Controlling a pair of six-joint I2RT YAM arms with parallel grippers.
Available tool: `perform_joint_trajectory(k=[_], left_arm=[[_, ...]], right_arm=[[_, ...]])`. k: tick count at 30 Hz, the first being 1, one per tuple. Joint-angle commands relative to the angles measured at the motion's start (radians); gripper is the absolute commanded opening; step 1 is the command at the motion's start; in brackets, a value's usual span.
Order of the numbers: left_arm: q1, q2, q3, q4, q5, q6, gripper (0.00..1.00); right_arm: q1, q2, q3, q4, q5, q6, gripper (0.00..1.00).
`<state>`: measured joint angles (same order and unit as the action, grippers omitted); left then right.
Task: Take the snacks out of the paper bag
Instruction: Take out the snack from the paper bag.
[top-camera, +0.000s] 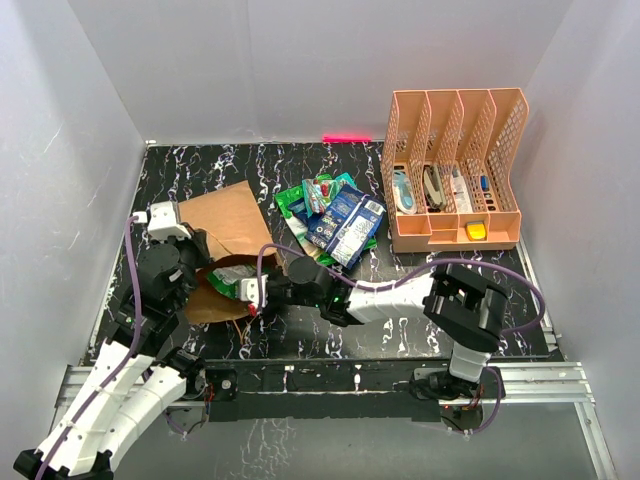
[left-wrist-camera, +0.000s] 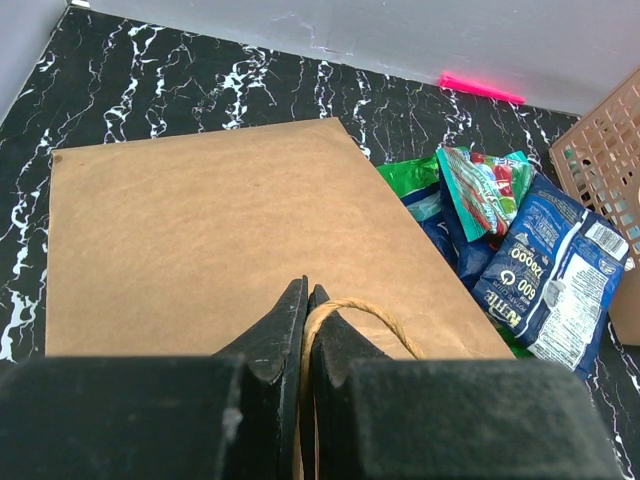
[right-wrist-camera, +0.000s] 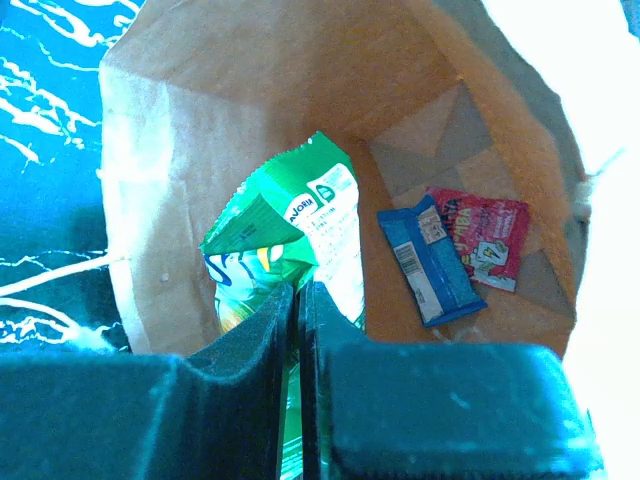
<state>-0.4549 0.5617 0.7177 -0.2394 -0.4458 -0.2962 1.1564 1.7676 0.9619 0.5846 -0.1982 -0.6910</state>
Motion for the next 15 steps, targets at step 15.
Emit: perform_joint_trajectory(k=[15], left_arm=[[0.006,0.009,0.016,0.021,-0.014,-0.001,0.0]], right_arm=[[0.008,-0.168,-0.023,0.083,-0.13,0.221,0.08]])
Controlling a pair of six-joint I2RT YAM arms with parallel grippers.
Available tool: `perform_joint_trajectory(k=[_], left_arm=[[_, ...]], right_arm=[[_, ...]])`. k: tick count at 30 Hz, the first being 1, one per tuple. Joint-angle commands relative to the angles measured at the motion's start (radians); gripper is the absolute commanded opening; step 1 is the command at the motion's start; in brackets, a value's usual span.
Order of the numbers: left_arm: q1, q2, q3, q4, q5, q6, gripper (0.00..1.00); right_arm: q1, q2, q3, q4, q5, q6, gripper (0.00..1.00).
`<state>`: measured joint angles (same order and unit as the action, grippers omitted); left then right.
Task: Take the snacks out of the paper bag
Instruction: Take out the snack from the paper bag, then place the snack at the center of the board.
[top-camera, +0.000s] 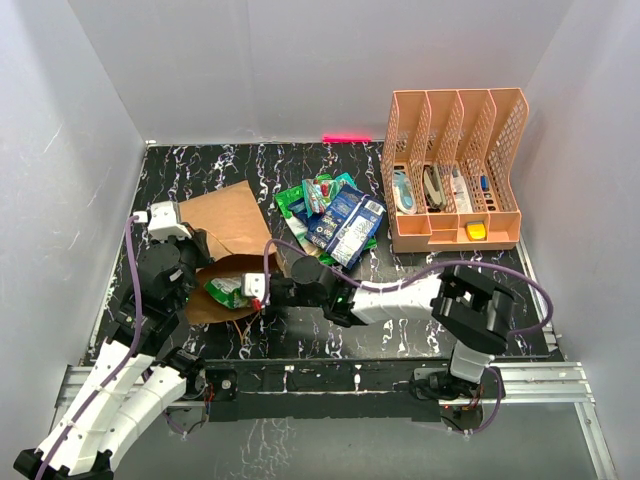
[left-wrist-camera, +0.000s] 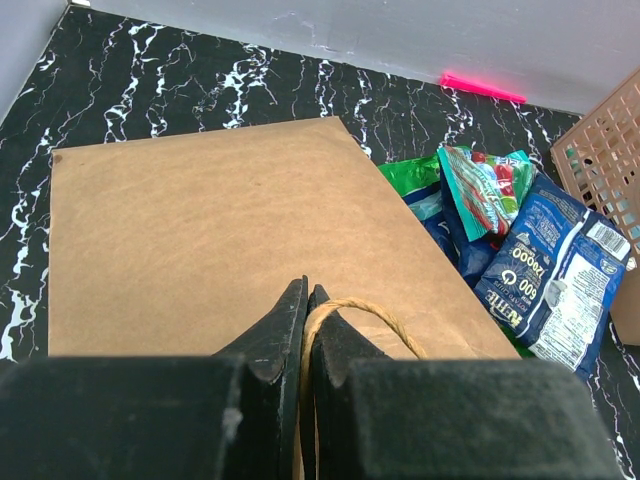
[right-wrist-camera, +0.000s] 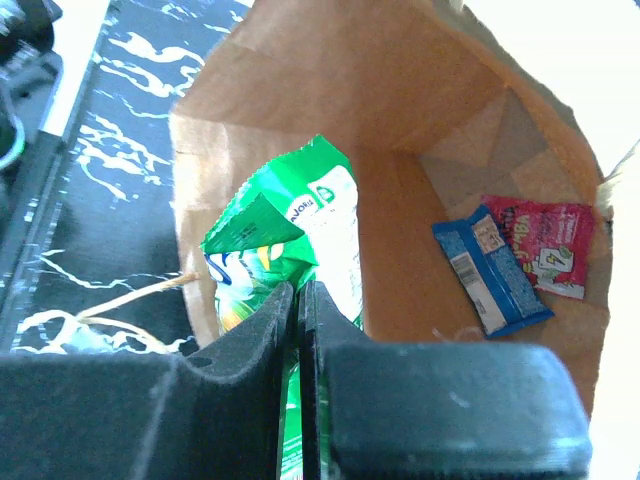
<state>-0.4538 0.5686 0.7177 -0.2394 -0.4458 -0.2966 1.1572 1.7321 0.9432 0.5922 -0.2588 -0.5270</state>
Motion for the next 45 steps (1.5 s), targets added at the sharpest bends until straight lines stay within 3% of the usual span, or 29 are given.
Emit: perform_joint_trajectory(k=[1,7,13,18,22,25,28,37,45], left_arm=[[0.006,0.003,0.016,0.023,-0.016,-0.001,0.0],[0.01,0.012,0.013,0.024,-0.024,-0.002,0.0],[0.014,0.023,0.016,0.019,-0.043,-0.001,0.0],[0.018,0.032,0.016,0.018,-0.045,-0.001,0.0],[0.02,0.036,0.018,0.016,-0.048,-0.002,0.0],[0.02,0.036,0.018,0.015,-0.047,-0.003,0.0],[0.02,0.037,0.018,0.015,-0.047,-0.003,0.0],[0.02,0.034,0.019,0.014,-0.043,-0.002,0.0],[0.023,0.032,0.02,0.014,-0.039,-0.002,0.0]], right_arm=[[0.006,-0.157,-0.012,0.063,-0.084,0.063,0.08],[0.007,-0.339,-0.082,-0.013,-0.143,0.077,0.08],[0.006,-0.554,-0.152,-0.166,-0.095,0.029,0.08],[0.004,-0.731,-0.223,-0.261,0.081,-0.027,0.08],[-0.006,-0.785,-0.272,-0.245,0.327,-0.016,0.08],[-0.034,-0.764,-0.28,-0.213,0.494,0.012,0.08],[-0.097,-0.712,-0.263,-0.192,0.545,0.044,0.08],[-0.438,-0.453,-0.115,-0.179,0.421,0.114,0.08],[-0.501,-0.123,0.037,-0.175,0.439,0.052,0.08]])
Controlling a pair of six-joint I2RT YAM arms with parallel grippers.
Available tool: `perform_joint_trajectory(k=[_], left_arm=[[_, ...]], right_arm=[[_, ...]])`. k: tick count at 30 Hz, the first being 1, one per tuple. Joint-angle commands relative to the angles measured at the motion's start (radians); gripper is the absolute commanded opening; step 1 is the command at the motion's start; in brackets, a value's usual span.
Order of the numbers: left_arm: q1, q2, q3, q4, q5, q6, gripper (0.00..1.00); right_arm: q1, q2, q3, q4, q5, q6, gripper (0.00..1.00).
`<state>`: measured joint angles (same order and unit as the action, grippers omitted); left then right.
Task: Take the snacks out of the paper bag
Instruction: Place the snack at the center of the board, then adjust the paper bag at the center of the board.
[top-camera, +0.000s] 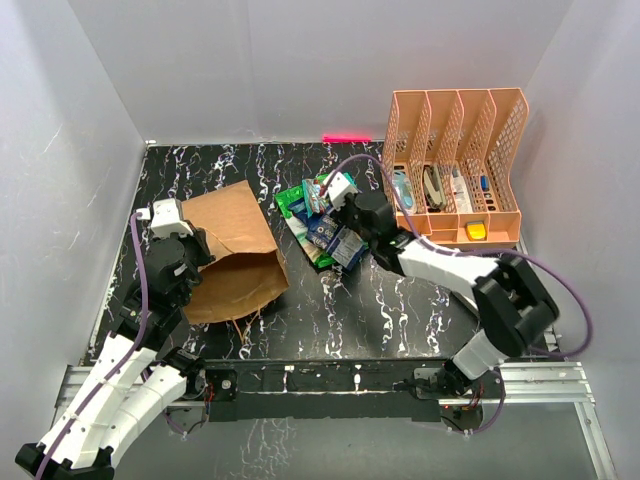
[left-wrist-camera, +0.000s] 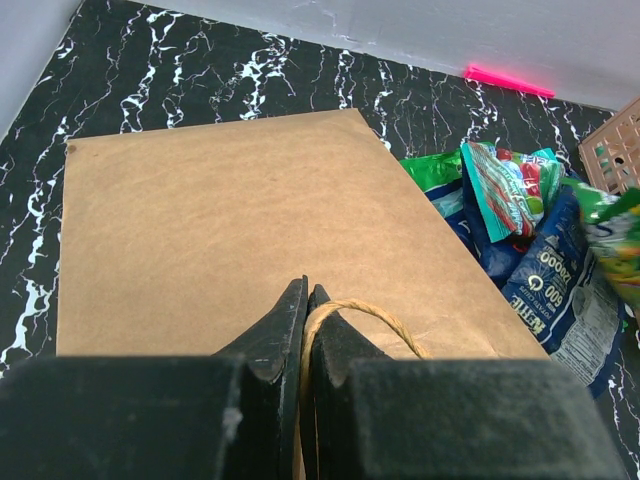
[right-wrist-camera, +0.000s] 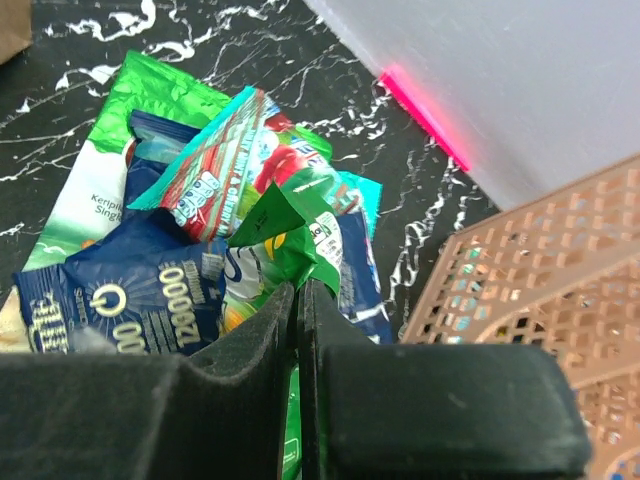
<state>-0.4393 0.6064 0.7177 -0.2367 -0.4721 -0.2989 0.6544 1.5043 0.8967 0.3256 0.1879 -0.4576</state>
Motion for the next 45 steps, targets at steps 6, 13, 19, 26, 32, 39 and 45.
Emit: perform_joint_trajectory(k=[6,13,19,26,32,39,45], left_arm=[[0.01,-0.008,0.018,0.01,-0.016,0.0,0.0],[0.011,-0.007,0.016,0.014,-0.014,0.001,0.0],[0.01,-0.006,0.016,0.014,-0.013,0.001,0.0],[0.011,-0.004,0.016,0.016,-0.004,0.0,0.0],[0.013,0.007,0.019,0.016,0.002,0.0,0.0],[0.013,0.055,0.122,-0.075,-0.035,-0.131,0.0],[0.013,0.126,0.321,-0.15,0.01,-0.217,0.0]], right_arm=[[0.001,0.214,0.1,0.122,-0.097,0.114,0.08],[0.002,0.189,0.125,0.06,-0.113,0.124,0.13],[0.001,-0.018,0.04,0.006,-0.15,0.131,0.48],[0.002,-0.203,-0.215,0.016,-0.277,0.186,0.63],[0.041,-0.316,-0.345,0.04,-0.415,0.272,0.64],[0.104,-0.327,-0.316,0.015,-0.4,0.258,0.64],[0.108,-0.328,-0.314,0.023,-0.384,0.262,0.65]])
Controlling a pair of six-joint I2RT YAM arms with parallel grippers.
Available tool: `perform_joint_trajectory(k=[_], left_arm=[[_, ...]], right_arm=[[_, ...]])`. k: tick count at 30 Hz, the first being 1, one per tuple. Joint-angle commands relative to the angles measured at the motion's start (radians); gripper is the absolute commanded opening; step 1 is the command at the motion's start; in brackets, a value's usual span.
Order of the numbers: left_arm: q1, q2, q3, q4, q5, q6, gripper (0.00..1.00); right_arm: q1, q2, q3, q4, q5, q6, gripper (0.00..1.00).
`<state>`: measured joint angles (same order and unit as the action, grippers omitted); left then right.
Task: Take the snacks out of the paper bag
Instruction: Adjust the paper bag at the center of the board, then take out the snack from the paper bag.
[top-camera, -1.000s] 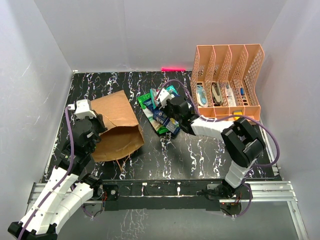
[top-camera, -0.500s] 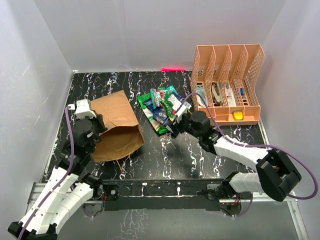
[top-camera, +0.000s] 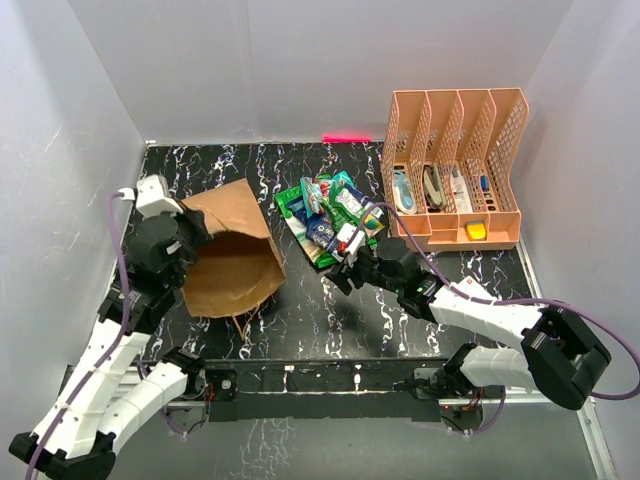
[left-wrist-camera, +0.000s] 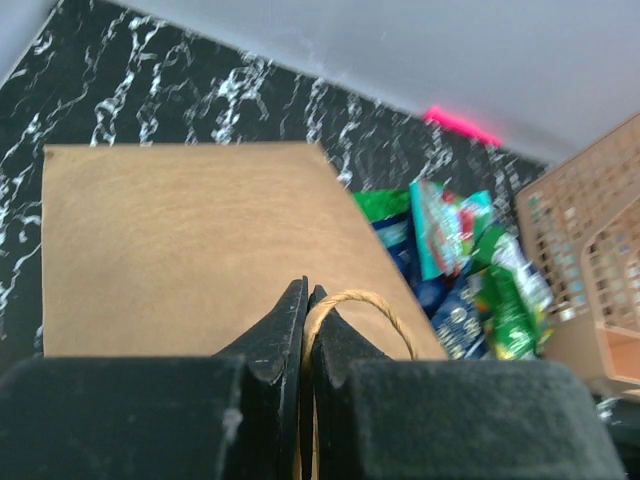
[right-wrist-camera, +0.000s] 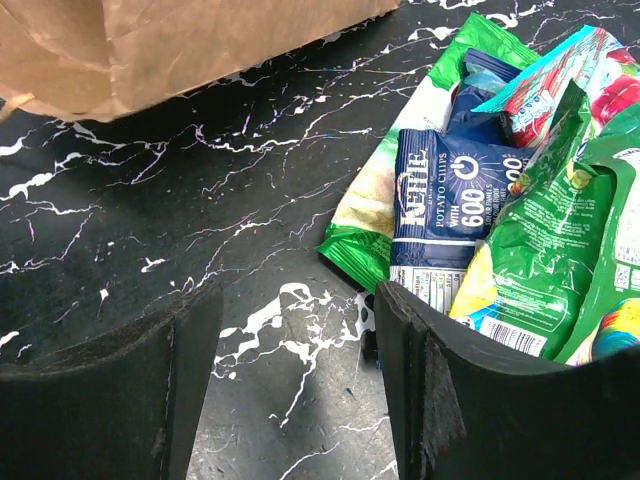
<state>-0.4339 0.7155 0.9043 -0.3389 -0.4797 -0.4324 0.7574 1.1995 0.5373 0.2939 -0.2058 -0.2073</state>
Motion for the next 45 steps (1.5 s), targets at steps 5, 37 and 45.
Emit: perform_joint_trajectory(k=[5,37,45], left_arm=[[0.007,0.018,0.107,-0.184,0.194,-0.29,0.0],[0.007,-0.138,-0.13,0.07,0.445,-0.057,0.0],[0.008,-0.154,-0.127,0.083,0.463,0.027,0.0]], right_arm=[[0.005,-0.052,-0.01,0.094,0.011,0.048,0.65],[0.433,0.252,0.321,0.056,-0.066,-0.756,0.7],[0.446,0.611,0.533,0.146,0.13,-0.924,0.7]])
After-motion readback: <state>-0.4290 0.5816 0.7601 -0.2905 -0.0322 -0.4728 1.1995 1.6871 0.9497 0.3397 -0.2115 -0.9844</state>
